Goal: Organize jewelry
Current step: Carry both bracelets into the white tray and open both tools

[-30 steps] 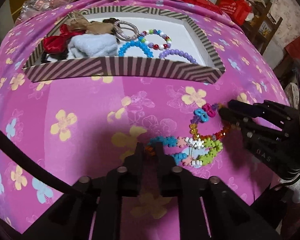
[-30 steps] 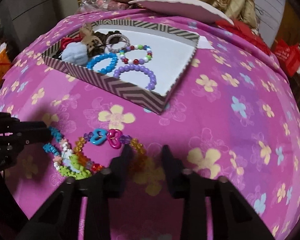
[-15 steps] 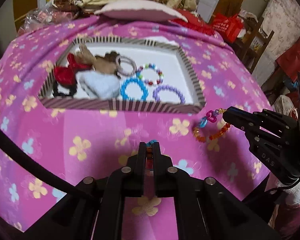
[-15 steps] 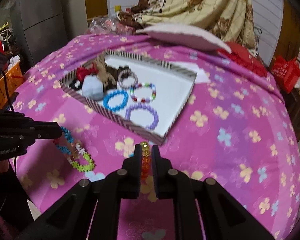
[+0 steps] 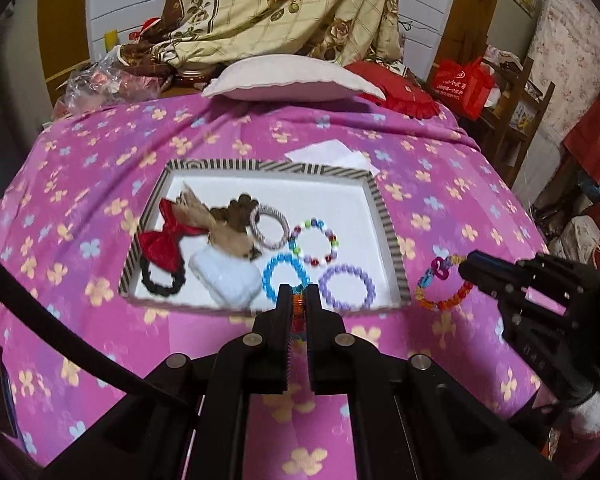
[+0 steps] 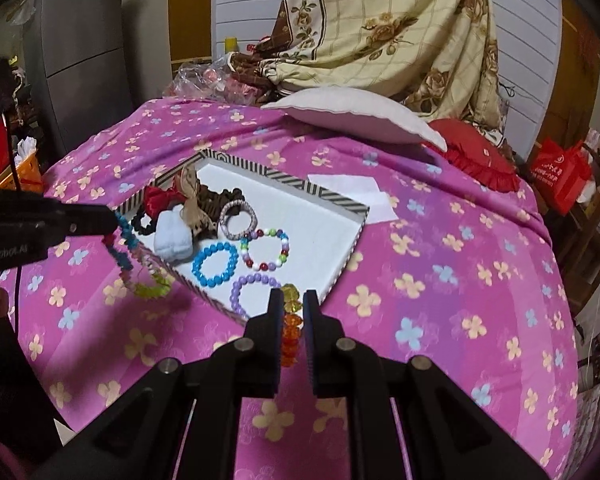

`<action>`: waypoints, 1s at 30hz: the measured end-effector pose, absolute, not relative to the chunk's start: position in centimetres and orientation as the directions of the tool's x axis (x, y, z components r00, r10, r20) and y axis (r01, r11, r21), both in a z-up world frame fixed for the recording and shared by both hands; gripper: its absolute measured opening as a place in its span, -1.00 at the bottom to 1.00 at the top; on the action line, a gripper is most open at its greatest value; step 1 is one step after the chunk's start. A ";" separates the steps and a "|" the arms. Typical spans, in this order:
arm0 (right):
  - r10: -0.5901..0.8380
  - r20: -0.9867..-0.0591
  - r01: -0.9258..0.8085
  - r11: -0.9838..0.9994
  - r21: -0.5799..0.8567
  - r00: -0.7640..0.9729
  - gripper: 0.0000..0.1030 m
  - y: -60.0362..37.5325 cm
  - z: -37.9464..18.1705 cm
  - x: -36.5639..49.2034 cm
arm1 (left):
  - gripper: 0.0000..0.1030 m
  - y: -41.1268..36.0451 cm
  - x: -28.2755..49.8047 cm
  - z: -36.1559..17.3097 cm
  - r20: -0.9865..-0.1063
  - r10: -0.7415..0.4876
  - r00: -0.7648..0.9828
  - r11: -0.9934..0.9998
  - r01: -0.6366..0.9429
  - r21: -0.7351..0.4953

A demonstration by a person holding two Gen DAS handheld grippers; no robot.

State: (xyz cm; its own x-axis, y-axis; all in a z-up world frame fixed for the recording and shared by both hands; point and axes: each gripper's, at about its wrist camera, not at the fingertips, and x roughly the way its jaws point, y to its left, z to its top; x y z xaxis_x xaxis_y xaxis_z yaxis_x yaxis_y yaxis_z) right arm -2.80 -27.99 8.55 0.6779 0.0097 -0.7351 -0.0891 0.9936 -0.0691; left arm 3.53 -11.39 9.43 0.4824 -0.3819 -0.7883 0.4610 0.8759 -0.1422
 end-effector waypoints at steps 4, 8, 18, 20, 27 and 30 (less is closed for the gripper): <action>0.011 -0.740 -0.090 0.994 -0.067 0.673 -0.81 -28.1 8.4 -1.3 | -0.66 -12.7 5.1 9.8 -0.788 -0.358 0.501 0.883 0.457 -0.110; 0.026 -0.752 -0.094 0.994 -0.047 0.659 -0.81 -28.4 7.6 0.2 | -0.66 -14.2 6.9 9.8 -0.788 -0.330 0.519 0.888 0.454 -0.074; 0.076 -0.783 -0.113 0.994 0.007 0.617 -0.82 -28.8 4.3 4.5 | -0.66 -18.5 11.6 7.5 -0.820 -0.280 0.499 0.885 0.466 -0.018; 0.083 -0.788 -0.120 0.993 0.012 0.610 -0.82 -29.0 3.7 5.3 | -0.66 -19.3 12.7 6.8 -0.826 -0.279 0.489 0.884 0.468 -0.022; 0.042 -0.815 -0.085 0.996 -0.009 0.578 -0.82 -31.3 0.9 8.9 | -0.65 -21.8 17.4 3.9 -0.856 -0.259 0.448 0.895 0.445 -0.038; 0.019 -0.822 -0.063 0.998 -0.021 0.569 -0.81 -32.1 -0.2 10.2 | -0.65 -22.3 19.3 2.3 -0.867 -0.227 0.444 0.909 0.417 -0.025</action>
State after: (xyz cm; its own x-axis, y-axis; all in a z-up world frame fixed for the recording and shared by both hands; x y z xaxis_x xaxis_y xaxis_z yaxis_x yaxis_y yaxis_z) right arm 10.16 -32.13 -0.20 0.5692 0.0186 -0.8220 -0.0627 0.9978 -0.0208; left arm 19.34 -22.32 2.30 0.4435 -0.2271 -0.8670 0.4167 0.9087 -0.0249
